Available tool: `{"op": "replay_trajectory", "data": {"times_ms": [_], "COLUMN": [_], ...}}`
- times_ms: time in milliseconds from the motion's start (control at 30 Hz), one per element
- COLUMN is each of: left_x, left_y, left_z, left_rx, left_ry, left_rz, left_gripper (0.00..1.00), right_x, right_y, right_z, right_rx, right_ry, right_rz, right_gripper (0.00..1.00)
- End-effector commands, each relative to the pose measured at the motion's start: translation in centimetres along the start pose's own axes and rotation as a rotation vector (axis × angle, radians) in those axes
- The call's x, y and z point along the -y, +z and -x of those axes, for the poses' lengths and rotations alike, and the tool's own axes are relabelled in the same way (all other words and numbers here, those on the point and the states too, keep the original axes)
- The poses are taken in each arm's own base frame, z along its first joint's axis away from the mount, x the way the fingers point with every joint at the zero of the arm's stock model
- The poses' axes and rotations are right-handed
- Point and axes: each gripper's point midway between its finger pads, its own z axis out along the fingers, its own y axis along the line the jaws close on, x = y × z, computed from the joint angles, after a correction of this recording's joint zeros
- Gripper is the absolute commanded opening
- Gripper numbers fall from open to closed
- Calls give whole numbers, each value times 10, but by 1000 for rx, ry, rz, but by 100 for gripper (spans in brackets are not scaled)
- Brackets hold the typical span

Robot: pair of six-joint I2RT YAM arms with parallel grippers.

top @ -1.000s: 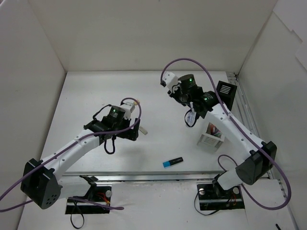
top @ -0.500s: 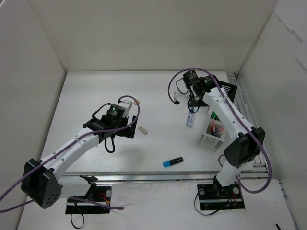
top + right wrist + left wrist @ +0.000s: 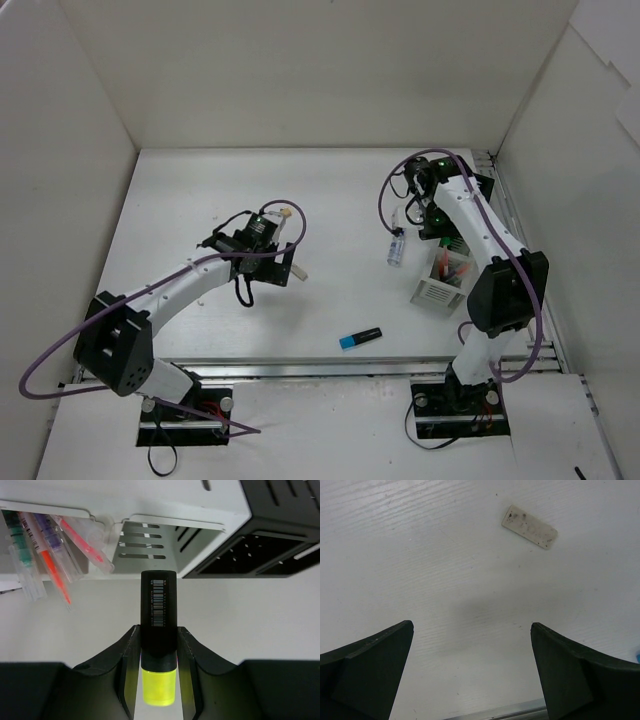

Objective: Sort the stationery into containers
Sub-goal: Place the pen in the storage box.

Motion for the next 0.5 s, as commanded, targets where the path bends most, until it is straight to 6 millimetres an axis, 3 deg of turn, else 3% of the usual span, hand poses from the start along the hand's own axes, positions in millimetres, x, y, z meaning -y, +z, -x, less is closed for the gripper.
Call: {"op": "replay_trajectory", "data": {"times_ms": [0,133,300,433,467], "left_x": [2,4,4,-2,-2], "left_y": [-10,-6,-8,-11,-12], "left_z": [36,39,39,37,37], "left_rx": [93,84,90,92,95], "left_ry": [-22,-16,-22,-34,-34], "left_rz": [-11,-13,-14,1,0], "left_gripper": [100,100,100,99,99], "right_x": [-17,-17,-15,-13,-12], "right_y": [7,14,32,40,42], "right_z": [-12,-11,-1,6,9], "right_rx": [-40,-38,-45,-42,-43], "right_ry": [-51,-50,-69,-62,-55], "right_rz": [72,84,121,136,136], "right_gripper": [10,10,17,28,35]}}
